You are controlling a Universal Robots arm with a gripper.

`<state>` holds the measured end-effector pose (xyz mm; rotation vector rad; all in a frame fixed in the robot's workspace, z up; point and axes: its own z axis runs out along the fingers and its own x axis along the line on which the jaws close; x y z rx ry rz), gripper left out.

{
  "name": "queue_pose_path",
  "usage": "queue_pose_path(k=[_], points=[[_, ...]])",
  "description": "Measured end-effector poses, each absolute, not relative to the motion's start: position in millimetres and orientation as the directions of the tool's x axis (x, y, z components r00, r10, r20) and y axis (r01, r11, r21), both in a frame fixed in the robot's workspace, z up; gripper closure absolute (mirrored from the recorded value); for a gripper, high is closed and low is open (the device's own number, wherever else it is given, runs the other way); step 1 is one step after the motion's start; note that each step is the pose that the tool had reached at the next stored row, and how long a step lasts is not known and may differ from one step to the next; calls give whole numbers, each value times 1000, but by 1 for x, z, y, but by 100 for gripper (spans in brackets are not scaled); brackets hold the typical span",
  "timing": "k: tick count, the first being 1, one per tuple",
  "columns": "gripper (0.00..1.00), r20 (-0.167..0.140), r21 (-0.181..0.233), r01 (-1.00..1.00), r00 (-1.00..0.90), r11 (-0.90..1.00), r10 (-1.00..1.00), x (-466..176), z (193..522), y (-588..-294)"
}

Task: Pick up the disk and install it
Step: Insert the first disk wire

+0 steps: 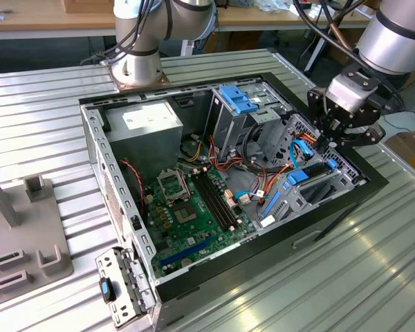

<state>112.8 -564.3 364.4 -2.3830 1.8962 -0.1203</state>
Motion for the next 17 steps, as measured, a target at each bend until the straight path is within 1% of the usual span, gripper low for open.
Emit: queue_pose_path(k=[17], points=[[83, 3, -122, -984, 132, -131, -991, 107, 361, -569]])
